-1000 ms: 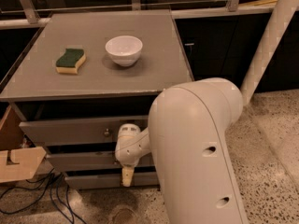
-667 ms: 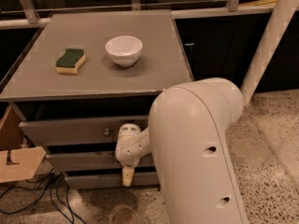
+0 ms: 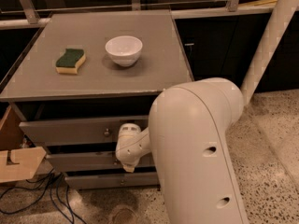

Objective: Open middle drawer

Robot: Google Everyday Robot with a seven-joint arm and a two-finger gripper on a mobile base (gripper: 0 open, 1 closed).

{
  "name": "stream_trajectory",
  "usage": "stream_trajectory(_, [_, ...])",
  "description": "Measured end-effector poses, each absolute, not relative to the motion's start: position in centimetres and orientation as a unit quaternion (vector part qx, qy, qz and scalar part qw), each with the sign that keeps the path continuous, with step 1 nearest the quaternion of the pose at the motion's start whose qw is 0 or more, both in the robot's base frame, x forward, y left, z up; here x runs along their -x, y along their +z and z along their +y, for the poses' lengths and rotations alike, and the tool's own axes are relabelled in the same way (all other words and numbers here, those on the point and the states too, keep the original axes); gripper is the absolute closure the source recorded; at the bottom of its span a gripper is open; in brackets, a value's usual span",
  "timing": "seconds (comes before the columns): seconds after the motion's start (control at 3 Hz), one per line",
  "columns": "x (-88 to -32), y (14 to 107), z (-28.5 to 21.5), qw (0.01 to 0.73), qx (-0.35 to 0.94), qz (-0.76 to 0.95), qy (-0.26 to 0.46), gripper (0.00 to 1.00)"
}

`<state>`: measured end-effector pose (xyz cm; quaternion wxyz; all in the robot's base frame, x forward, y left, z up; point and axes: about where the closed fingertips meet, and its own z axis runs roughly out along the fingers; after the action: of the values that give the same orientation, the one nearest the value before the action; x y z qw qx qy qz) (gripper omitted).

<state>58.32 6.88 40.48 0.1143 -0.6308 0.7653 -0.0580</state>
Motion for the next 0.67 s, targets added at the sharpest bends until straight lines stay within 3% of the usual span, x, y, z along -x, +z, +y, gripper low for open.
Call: stream_trajectory(0.67, [-58.32,40.48,6.88,0.114,0.631,0.765,-0.058,0.96])
